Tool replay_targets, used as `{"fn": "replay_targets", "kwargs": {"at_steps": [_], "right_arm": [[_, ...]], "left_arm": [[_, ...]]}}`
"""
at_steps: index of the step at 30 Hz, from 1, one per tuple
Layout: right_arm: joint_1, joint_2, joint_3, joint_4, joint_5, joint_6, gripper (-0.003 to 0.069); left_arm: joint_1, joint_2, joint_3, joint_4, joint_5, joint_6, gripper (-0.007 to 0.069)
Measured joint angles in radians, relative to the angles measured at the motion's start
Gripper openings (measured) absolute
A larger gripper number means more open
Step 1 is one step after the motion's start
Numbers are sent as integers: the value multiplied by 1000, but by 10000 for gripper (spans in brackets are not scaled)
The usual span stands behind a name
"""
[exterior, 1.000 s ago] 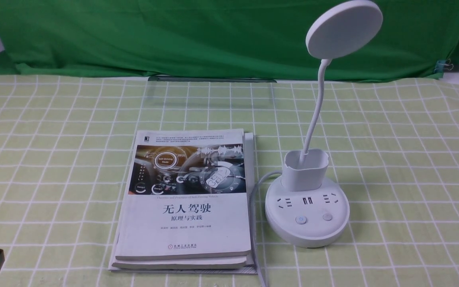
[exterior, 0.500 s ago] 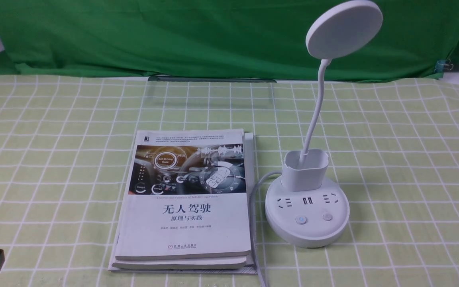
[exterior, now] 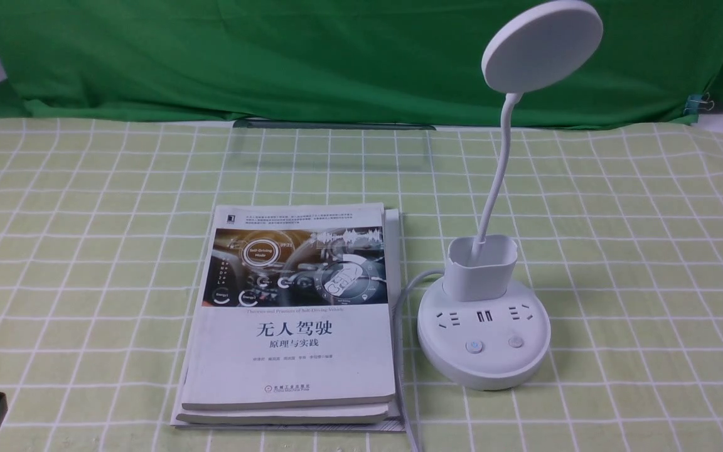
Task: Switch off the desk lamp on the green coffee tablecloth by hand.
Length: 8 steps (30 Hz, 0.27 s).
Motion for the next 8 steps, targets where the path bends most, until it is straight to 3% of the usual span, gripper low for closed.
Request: {"fn": "replay_targets", "kwargs": {"at_steps": [8], "right_arm": [[0,0,0,0,0,0,153]], "left_arm": [[0,0,0,0,0,0,243]]}}
